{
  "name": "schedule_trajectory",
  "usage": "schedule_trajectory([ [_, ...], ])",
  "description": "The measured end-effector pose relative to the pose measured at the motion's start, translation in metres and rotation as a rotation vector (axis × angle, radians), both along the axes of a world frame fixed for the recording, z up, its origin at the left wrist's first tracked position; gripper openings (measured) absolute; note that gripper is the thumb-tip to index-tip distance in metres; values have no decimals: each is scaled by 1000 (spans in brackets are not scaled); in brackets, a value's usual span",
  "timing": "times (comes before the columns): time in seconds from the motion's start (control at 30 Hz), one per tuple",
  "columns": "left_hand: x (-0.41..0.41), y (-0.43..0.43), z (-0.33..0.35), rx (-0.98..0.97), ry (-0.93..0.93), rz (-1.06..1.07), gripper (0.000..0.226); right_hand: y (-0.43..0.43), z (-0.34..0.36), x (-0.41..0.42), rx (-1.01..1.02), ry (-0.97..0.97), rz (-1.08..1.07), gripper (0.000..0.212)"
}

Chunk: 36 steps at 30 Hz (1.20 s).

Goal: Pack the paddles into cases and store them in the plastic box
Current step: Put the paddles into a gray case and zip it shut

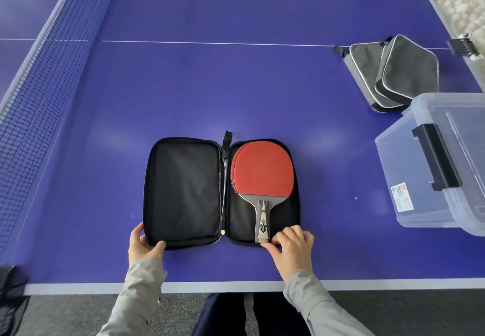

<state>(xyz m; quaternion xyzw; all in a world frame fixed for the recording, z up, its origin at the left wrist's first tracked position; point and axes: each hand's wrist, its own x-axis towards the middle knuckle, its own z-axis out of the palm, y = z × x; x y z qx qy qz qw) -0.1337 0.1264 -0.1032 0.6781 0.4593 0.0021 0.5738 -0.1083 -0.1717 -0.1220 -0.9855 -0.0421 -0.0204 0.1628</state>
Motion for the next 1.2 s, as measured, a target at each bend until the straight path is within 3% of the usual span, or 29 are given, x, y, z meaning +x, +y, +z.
schedule_trajectory([
  [0.17, 2, -3, 17, 21, -43, -2, 54, -14, 3, -3, 35, -39, 32, 33],
  [0.3, -1, -22, 53, 61, -220, -48, 58, -42, 5, -5, 11, -65, 29, 38],
  [0.43, -8, -60, 84, 196, -376, -283, 75, -58, 4, -8, -32, -60, 118, 42],
  [0.53, -2, -95, 94, 310, -477, -485, 72, -58, 7, -6, 13, -39, 123, 41],
  [0.67, 6, -138, 91, 496, -485, -815, 75, -51, 25, 3, 195, -43, 37, 25],
  [0.77, 15, -162, 86, 576, -482, -1022, 74, -46, 48, 17, 579, -20, -201, 21],
  [0.87, 23, -180, 75, 684, -442, -1162, 71, -41, 70, 38, 904, 136, -414, 19],
  [1.0, 26, -192, 58, 818, -421, -1206, 65, -33, 73, 63, 864, 301, -415, 7],
  [1.1, 27, -190, 49, 872, -443, -1205, 63, -27, 67, 73, 908, 362, -499, 35],
  [1.2, 27, -184, 44, 875, -481, -1200, 66, -25, 60, 77, 946, 411, -554, 46],
])
